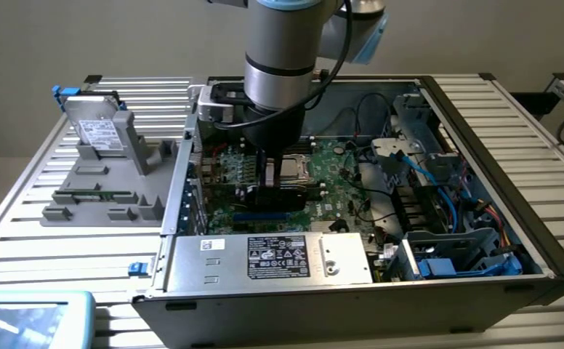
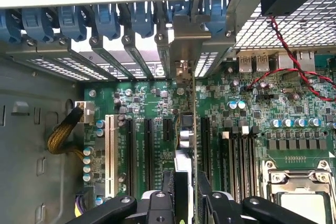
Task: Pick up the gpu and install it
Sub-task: 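Insert the gpu into the slot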
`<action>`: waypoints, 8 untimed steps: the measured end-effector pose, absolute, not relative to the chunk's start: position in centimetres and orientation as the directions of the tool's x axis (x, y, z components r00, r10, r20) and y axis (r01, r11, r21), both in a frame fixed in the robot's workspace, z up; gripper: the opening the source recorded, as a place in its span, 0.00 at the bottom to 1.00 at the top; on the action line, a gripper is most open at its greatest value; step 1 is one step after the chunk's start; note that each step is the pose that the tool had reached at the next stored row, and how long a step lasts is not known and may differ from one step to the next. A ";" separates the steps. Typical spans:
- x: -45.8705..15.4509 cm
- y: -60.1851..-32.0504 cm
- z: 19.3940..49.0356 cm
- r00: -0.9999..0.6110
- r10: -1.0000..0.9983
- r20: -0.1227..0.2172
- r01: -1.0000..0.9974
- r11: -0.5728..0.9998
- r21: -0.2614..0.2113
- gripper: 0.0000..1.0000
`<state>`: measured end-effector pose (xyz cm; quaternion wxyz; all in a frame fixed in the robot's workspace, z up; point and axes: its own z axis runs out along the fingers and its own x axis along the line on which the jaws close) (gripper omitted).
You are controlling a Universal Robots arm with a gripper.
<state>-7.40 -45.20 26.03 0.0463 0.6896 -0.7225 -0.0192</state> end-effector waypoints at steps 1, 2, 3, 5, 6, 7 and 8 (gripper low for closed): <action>-7.4 -45.3 26.0 -0.045 -0.998 0.040 -0.995 0.048 0.092 0.28; -7.4 -45.3 26.0 -0.045 -0.998 0.040 -0.995 0.048 0.093 0.28; -7.4 -45.4 26.0 -0.045 -0.998 0.040 -0.994 0.048 0.093 0.28; -7.4 -45.4 26.0 -0.045 -0.998 0.040 -0.994 0.049 0.093 0.28; -7.4 -45.4 26.0 -0.045 -0.998 0.040 -0.994 0.048 0.094 0.28; -7.4 -45.4 26.0 -0.045 -0.998 0.040 -0.994 0.048 0.094 0.28; -7.4 -45.4 26.0 -0.045 -0.998 0.041 -0.994 0.049 0.095 0.28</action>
